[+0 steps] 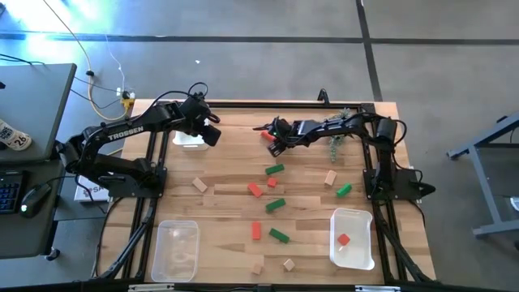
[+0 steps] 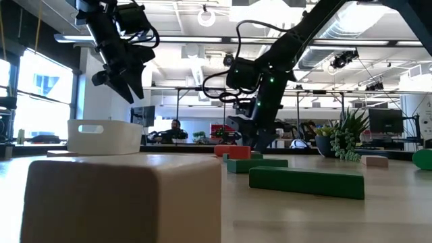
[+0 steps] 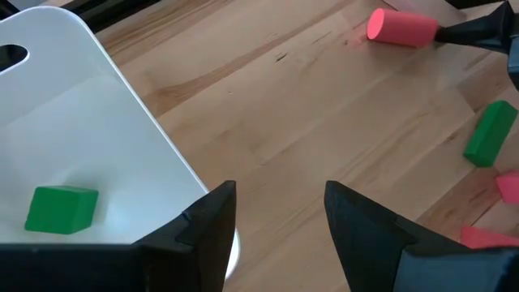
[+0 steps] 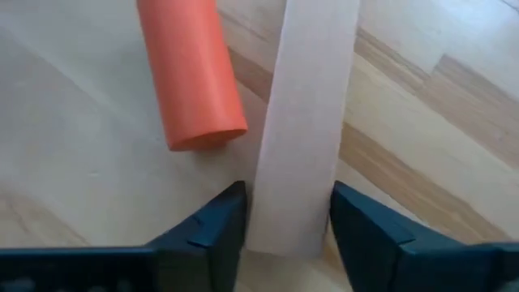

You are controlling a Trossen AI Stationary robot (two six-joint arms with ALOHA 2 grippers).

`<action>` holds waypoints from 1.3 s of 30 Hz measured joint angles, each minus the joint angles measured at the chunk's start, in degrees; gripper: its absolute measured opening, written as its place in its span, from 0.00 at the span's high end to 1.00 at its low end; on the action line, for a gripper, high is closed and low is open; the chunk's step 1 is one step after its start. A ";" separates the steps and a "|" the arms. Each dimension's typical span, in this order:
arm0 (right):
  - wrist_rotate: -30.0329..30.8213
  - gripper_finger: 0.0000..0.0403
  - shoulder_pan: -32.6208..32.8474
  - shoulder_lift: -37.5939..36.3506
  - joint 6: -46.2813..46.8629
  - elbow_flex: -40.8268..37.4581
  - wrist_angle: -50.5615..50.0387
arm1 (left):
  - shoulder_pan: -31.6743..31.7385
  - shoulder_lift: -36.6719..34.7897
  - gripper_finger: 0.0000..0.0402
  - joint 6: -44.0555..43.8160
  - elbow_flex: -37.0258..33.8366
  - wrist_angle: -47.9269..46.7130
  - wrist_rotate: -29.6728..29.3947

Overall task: Sort & place blocks by color
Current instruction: Put the brown block into the transparent bin

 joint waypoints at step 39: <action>8.08 0.74 16.21 -17.18 -6.60 -0.17 -8.43 | -0.66 0.00 0.52 -6.42 0.00 2.00 7.92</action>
